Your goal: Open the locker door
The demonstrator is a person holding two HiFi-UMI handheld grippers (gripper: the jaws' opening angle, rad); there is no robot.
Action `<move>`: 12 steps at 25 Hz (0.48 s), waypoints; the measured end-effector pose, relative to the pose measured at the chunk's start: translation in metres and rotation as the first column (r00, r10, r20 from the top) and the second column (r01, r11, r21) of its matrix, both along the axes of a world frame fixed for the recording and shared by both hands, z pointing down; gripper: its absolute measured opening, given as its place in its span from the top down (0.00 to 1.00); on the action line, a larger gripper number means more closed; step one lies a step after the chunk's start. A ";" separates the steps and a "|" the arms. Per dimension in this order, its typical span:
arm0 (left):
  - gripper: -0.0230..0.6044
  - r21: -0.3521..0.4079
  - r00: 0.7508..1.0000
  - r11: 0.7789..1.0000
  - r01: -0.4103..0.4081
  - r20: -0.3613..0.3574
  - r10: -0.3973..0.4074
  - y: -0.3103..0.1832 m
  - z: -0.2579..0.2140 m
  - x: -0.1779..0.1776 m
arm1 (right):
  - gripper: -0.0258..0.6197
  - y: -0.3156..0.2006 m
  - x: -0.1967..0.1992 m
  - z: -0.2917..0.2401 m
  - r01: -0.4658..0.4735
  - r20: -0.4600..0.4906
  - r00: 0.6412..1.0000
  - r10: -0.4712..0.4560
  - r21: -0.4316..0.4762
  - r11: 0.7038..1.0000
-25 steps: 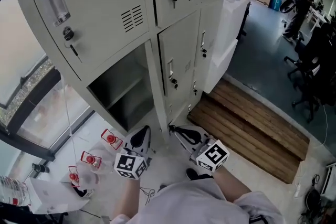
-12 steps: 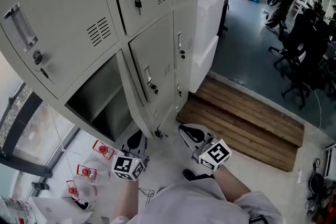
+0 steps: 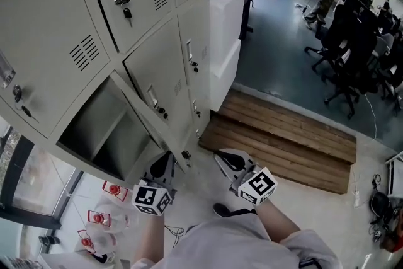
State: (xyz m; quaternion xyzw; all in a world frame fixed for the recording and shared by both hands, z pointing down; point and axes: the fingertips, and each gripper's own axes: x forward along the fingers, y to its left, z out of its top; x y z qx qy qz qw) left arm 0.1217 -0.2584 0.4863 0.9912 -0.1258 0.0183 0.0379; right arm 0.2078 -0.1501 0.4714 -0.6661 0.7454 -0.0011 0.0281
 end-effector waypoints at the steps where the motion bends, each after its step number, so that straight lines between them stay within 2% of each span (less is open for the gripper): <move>1: 0.95 0.001 1.000 1.000 -0.004 0.000 0.004 0.001 0.000 0.005 | 0.93 0.004 0.004 0.000 -0.007 0.000 1.000 0.007 0.003 1.000; 12: 0.95 0.001 0.997 0.998 -0.069 -0.027 0.069 0.004 -0.003 0.069 | 0.93 0.038 0.053 0.003 -0.123 -0.002 0.992 0.123 0.004 0.992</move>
